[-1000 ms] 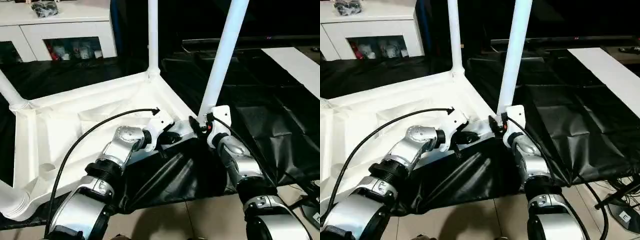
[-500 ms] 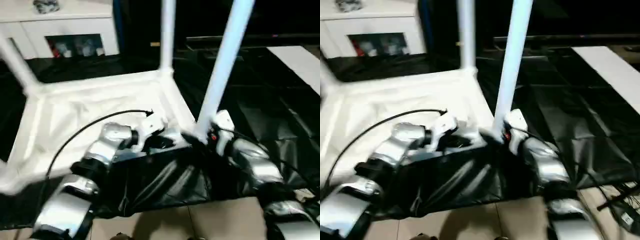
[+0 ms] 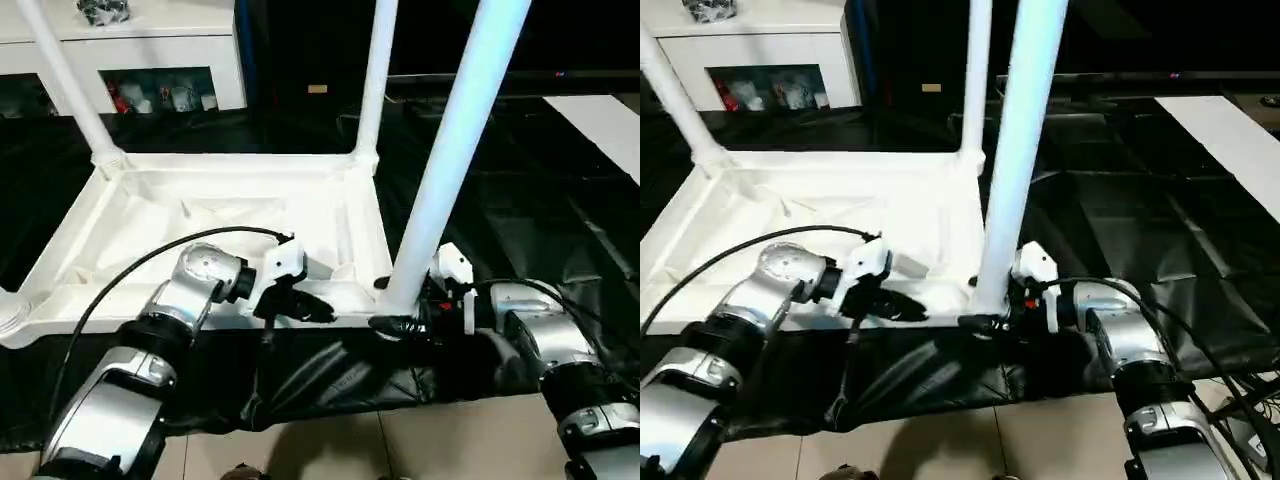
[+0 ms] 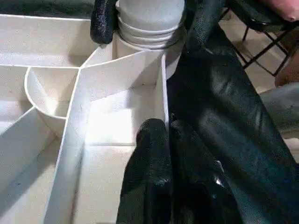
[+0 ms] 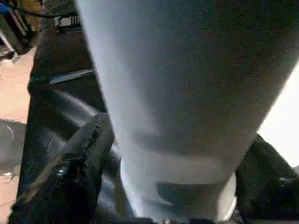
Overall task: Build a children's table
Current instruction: Rotate leg to tighten
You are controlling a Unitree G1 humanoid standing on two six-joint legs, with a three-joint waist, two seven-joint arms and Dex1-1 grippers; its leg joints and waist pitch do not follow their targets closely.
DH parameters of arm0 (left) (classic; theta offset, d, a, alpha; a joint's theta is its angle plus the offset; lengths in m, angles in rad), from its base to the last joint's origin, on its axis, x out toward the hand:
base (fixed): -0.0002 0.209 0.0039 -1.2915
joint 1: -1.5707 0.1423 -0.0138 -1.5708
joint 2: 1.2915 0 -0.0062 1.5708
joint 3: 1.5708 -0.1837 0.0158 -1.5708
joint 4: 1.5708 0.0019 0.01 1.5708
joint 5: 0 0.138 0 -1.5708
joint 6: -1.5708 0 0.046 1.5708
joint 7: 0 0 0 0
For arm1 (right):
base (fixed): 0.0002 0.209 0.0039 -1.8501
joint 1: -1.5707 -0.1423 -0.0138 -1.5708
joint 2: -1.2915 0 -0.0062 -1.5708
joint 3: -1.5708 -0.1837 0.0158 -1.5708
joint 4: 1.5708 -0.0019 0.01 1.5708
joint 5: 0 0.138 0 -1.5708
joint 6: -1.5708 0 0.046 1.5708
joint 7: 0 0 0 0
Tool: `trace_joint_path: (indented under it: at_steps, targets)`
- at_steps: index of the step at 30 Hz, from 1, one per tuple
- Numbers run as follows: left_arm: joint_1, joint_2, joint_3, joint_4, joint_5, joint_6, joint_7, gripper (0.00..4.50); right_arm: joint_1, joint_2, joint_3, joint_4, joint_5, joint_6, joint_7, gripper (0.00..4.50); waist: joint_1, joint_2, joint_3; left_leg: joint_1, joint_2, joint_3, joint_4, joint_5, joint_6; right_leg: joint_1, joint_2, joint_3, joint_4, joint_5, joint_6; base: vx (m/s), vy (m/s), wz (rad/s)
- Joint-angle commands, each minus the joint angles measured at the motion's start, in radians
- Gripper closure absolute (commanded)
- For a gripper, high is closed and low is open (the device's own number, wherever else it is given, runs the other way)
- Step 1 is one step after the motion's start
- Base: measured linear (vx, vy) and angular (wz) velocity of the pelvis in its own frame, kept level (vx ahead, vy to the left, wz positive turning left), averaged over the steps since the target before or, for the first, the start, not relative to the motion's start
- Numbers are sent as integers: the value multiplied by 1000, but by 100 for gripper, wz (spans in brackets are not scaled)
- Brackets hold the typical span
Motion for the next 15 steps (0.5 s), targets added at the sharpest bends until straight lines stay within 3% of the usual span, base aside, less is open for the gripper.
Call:
trace_joint_path:
  at_steps: [1, 6, 11, 13, 15]
  targets:
    - [-20, -30, -14, -16, -22, -20, -21, 450, -15, 22, 50, -25, -13, 2, 36, 120, 1, -7, -67, 16, 22, -3, -59, -233, 74, 51, -39, 20, -49, -178, -279, 0, 0, 0]
    - [-21, -24, -13, -8, -17, -20, -16, 450, -8, 29, 49, -31, -7, 16, 43, 172, 3, -6, -68, 16, 22, -3, -58, -229, 72, 51, -38, 20, -47, -166, -281, 0, 0, 0]
    - [-16, -28, -23, -1, 15, -7, 37, 450, 25, 40, 47, -57, 8, 77, 16, 180, 5, -3, -67, 17, 22, -3, -59, -230, 72, 52, -37, 20, -47, -154, -283, 0, 0, 0]
    - [-16, -35, -29, 1, 34, 8, 79, 450, 32, 56, 32, -58, 7, 95, -34, 181, 6, -3, -67, 16, 21, -3, -59, -235, 69, 53, -38, 20, -48, -167, -277, 0, 0, 0]
    - [-15, -49, -28, 0, 43, 27, 120, 450, 38, 74, 21, -55, -1, 101, -90, 181, 6, -1, -60, 21, 23, -4, -66, -292, 43, 48, -39, 20, -59, -261, -258, 0, 0, 0]
